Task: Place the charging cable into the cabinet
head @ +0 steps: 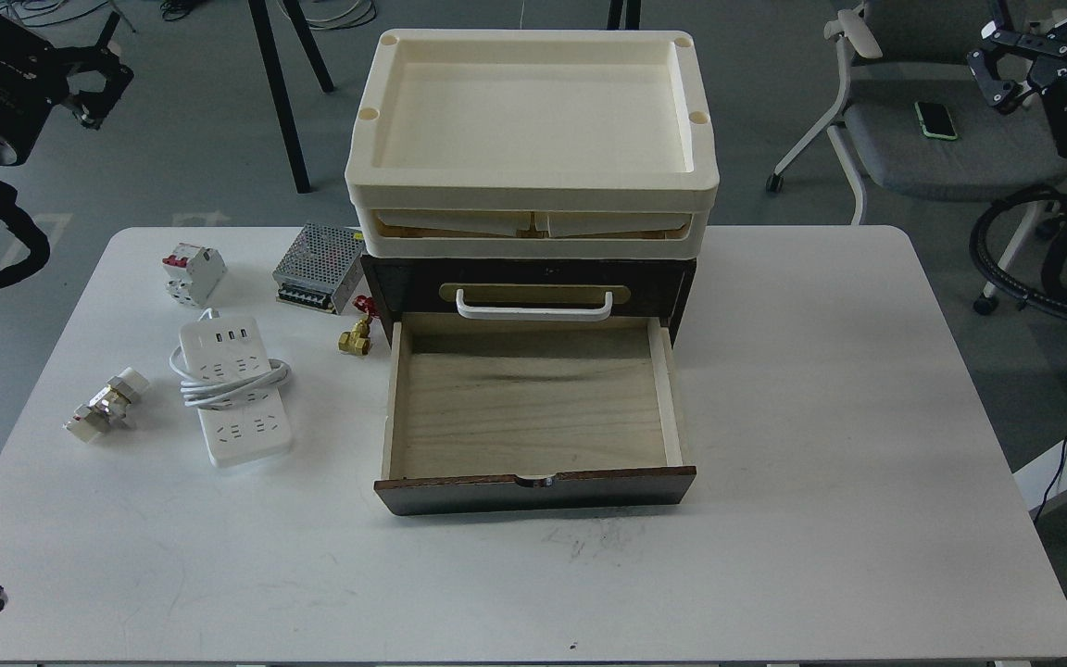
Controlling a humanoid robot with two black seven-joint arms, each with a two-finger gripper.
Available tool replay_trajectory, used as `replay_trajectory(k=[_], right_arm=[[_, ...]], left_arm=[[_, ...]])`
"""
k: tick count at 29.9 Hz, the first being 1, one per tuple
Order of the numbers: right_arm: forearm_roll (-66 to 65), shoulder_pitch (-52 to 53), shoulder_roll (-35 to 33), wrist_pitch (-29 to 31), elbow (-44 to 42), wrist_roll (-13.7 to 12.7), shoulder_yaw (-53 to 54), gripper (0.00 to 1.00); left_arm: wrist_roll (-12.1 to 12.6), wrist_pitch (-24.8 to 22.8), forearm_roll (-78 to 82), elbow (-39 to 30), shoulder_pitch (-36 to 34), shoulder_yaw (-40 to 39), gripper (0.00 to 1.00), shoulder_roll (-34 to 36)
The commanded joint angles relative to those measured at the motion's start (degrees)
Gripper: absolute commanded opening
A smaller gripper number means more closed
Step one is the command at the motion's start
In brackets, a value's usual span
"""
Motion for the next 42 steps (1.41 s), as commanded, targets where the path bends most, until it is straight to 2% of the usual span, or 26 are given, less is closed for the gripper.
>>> replay_trajectory(k=[1, 12, 15, 18, 21, 24, 26, 29, 33, 36, 39, 42], right_arm=[[0.00, -0.51, -0.07, -0.01, 0.35, 0.13, 0.01, 1.00], [0.00, -1.56, -0.60, -0.01, 0.35, 0.30, 3.25, 1.00], [0.08, -2.71, -0.95, -0.01, 0.52, 0.22, 4.05, 1.00], [0.00, -3.24, -2.79, -0.01, 1.32, 0.22, 4.05, 1.00], [0.00, -4.20, -4.03, -0.01, 1.32, 0.30, 4.14, 1.00], [0.00, -5.34, -4.03, -0.01, 1.23, 0.30, 4.23, 1.00], [0.00, -6.05, -4.03, -0.01, 1.23, 0.39, 4.23, 1.00], [0.08, -7.01, -4.03, -0.01, 1.40, 0.39, 4.49, 1.00], [0.08, -8.51, -4.12, -0.01, 1.41, 0.39, 5.89, 1.00], [0.08, -9.65, -4.20, -0.01, 1.41, 0.39, 7.12, 1.00], [0.08, -10.35, -5.08, -0.01, 1.49, 0.39, 8.09, 1.00], [0.08, -10.71, -5.61, -0.01, 1.49, 0.39, 8.27, 1.00]], left_arm=[[-3.33, 0.00, 0.01, 0.02, 0.06, -0.80, 1.00, -0.15], [-6.59, 0.00, -4.47, 2.66, -0.03, -1.15, 1.00, -1.99], [-8.17, 0.00, -3.95, 2.40, 1.28, -1.42, 1.00, -2.17], [-8.96, 0.00, -3.24, -3.56, 4.88, -2.21, 0.98, 0.36], [-8.96, 0.00, -0.62, -12.34, 9.45, -2.30, 0.98, 8.61], [-9.05, 0.00, 6.92, -24.03, 12.62, -2.65, 0.98, 15.74], [-9.92, 0.00, 16.74, -30.88, 14.03, -4.66, 0.98, 19.96], [-12.56, 0.00, 34.31, -39.85, 17.80, -10.54, 0.98, 22.96], [-14.58, 0.00, 61.64, -51.98, 24.03, -17.84, 0.98, 25.68], [-16.78, 0.00, 80.19, -59.63, 29.75, -19.52, 0.97, 29.63], [-16.79, 0.00, 101.63, -62.56, 35.20, -18.56, 0.98, 32.37], [-17.92, 0.00, 127.38, -60.02, 38.11, -14.01, 0.97, 31.14]])
